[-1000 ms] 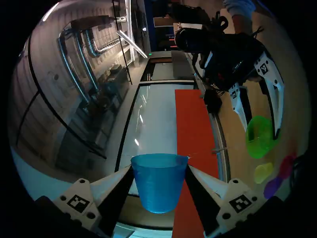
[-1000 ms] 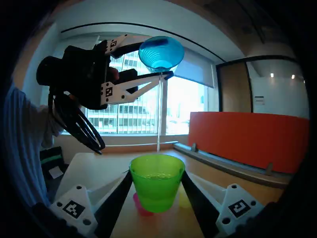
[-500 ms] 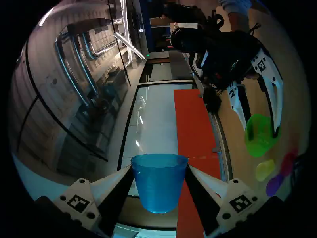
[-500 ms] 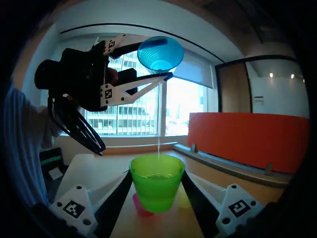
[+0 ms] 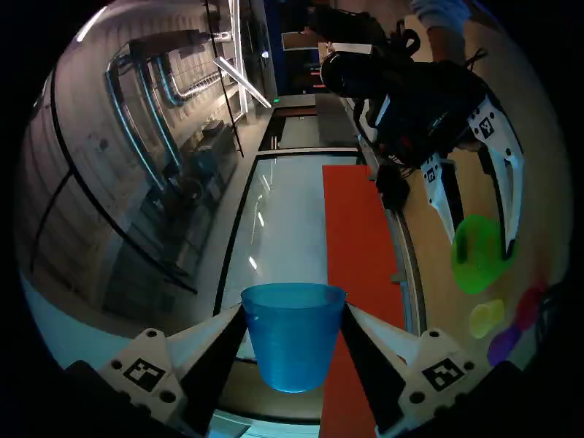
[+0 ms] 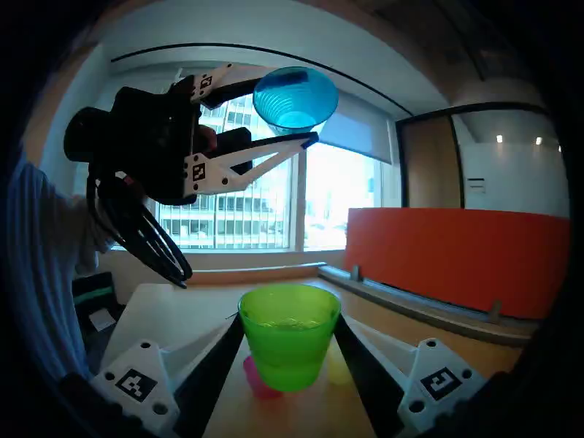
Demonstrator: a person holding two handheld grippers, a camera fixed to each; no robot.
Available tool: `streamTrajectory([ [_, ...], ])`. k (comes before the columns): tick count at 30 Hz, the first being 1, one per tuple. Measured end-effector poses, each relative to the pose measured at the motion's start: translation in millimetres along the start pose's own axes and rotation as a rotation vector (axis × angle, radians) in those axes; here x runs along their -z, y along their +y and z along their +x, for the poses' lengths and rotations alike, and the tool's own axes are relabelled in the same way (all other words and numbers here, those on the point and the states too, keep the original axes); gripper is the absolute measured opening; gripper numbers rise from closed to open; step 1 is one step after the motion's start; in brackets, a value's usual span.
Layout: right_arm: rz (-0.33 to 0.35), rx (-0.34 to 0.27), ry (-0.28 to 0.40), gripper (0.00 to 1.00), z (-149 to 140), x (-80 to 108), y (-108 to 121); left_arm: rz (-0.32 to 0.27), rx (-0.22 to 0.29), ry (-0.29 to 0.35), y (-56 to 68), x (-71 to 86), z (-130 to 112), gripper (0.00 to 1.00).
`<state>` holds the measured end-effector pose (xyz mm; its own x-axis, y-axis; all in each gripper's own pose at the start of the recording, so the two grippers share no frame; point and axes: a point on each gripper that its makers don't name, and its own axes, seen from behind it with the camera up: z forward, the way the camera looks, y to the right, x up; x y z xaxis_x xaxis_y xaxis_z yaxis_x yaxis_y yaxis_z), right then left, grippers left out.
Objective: Pour water
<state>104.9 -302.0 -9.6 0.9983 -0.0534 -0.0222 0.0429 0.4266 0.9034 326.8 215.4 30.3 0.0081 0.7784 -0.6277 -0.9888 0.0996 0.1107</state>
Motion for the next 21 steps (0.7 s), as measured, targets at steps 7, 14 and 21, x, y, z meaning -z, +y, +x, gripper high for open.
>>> streamTrajectory([
  [7, -0.006, -0.001, 0.004, 0.89, 2, 0.8, 1, -0.005, 0.188, -0.007, 2.1, 0.3, -5, 0.86],
  [14, -0.014, 0.001, 0.020, 0.89, 8, 2.7, 4, -0.007, 0.431, -0.017, 3.2, 4.1, -12, 0.86],
  [21, -0.018, 0.007, 0.028, 0.89, 12, 5.1, 3, -0.003, 0.681, -0.034, 7.2, 6.9, -23, 0.86],
])
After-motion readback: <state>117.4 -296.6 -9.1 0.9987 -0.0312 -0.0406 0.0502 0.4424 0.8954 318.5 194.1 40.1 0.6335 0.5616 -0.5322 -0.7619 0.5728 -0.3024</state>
